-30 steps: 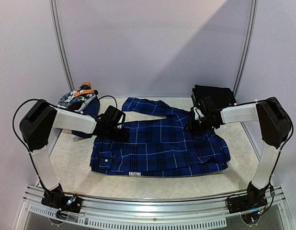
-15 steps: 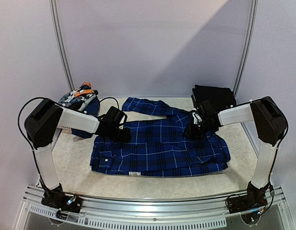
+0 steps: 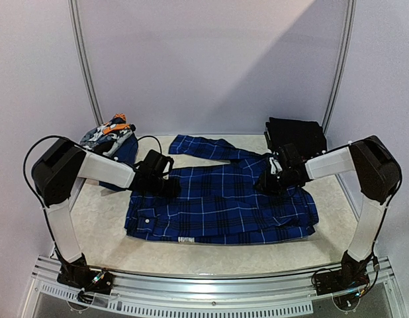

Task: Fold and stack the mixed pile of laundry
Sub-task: Move the 1/3-folded shirt to the center of the board.

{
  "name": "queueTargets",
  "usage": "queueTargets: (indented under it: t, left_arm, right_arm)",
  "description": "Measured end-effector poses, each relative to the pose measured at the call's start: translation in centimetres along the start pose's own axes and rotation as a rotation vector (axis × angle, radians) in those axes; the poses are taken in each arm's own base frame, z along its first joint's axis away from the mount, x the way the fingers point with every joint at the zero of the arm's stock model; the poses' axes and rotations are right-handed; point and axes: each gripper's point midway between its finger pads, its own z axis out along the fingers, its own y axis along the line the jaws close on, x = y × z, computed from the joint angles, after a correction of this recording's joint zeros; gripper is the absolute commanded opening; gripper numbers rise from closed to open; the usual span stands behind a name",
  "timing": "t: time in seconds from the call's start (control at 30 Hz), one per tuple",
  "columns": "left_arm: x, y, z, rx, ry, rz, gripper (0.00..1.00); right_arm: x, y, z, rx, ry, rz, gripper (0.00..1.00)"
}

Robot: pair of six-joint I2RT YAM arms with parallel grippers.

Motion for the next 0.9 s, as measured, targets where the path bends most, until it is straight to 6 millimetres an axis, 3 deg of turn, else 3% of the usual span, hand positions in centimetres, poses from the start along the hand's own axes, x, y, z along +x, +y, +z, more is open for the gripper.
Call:
queueTargets:
  t: [0.4, 0.67, 0.9]
  left_arm:
    - [1.5, -0.5, -1.1, 0.034, -0.036, -0.036, 0.55]
    - [3.5, -1.5, -2.4, 0.032, -0.024, -0.024, 0.55]
    - [4.3, -1.3, -3.2, 0.002, -0.002, -0.011, 0.55]
  right_arm:
    - [2.7, -0.2, -1.5, -0.023, -0.008, 0.043, 0.45]
    - [4.4, -0.2, -2.5, -0.017, -0.005, 0.052, 0.45]
    - [5.1, -0.6, -3.1, 0.006, 0.012, 0.064, 0.46]
